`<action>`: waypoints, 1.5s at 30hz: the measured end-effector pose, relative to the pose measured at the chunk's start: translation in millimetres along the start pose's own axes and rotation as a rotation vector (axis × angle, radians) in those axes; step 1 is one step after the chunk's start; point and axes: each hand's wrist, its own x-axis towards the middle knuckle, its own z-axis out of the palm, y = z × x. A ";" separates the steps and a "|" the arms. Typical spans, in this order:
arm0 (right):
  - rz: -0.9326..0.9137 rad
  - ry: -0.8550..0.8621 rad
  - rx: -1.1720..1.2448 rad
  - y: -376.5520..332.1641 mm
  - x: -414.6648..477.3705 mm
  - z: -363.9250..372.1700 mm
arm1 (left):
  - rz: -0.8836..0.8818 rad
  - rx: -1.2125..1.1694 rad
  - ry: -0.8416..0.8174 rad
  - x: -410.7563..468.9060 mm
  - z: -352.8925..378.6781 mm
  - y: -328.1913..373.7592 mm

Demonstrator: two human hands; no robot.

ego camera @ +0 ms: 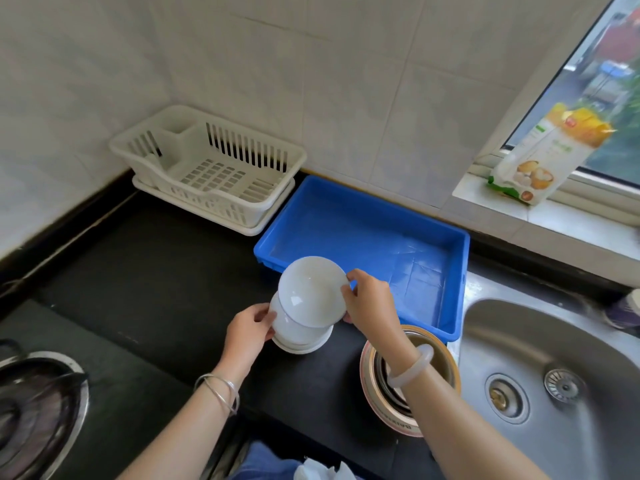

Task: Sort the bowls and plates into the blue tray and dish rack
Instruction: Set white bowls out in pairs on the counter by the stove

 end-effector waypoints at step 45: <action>-0.085 -0.384 0.361 -215.6 153.3 179.4 | -0.130 -0.713 0.706 113.7 -240.8 -17.8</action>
